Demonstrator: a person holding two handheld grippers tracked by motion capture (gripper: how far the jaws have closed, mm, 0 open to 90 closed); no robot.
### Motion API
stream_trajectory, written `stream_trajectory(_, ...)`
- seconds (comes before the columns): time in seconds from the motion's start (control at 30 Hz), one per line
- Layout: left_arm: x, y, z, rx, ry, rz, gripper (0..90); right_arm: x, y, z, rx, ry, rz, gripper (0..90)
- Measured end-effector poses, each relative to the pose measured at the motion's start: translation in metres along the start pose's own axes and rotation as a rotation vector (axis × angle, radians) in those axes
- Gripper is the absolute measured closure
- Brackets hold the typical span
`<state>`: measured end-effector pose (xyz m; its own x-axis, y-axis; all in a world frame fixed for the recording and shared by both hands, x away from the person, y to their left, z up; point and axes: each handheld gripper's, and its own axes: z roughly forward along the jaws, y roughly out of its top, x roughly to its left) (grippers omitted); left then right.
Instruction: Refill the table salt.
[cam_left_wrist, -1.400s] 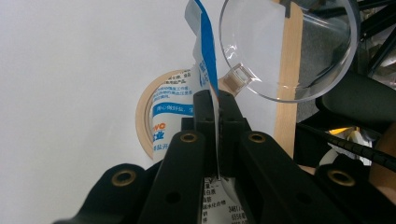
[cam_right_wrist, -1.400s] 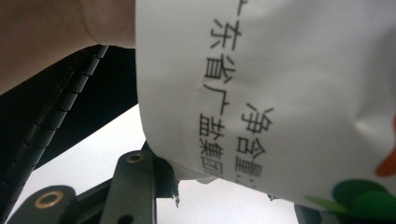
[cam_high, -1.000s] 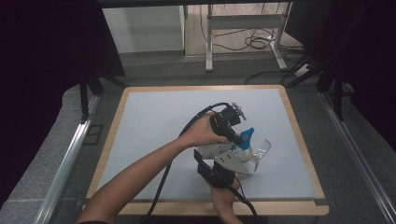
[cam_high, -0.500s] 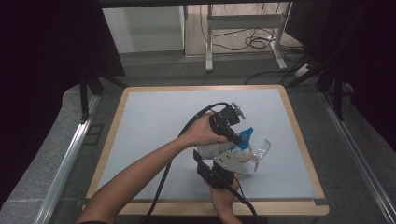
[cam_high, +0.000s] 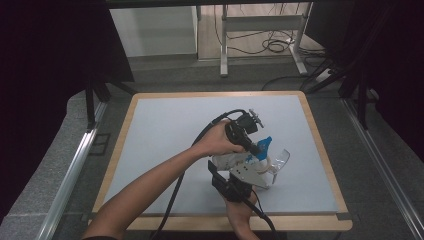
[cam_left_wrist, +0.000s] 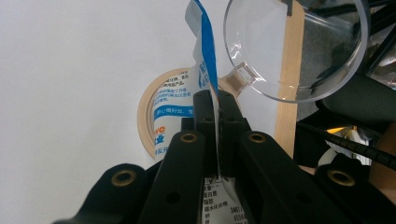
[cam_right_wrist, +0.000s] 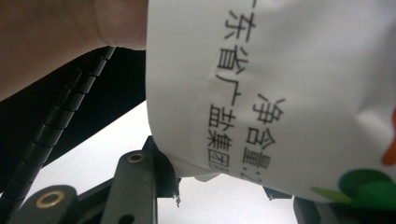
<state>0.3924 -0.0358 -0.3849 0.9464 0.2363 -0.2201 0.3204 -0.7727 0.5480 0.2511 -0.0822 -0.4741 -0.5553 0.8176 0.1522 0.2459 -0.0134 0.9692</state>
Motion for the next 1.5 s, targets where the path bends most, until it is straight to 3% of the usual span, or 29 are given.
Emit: stream_trajectory(1.5, 0.0004, 0.0010, 0.0053, 0.012, -0.012, 0.006, 90.0, 0.0000, -0.0030, -0.0025, -0.005, -0.017, -0.011, 56.6)
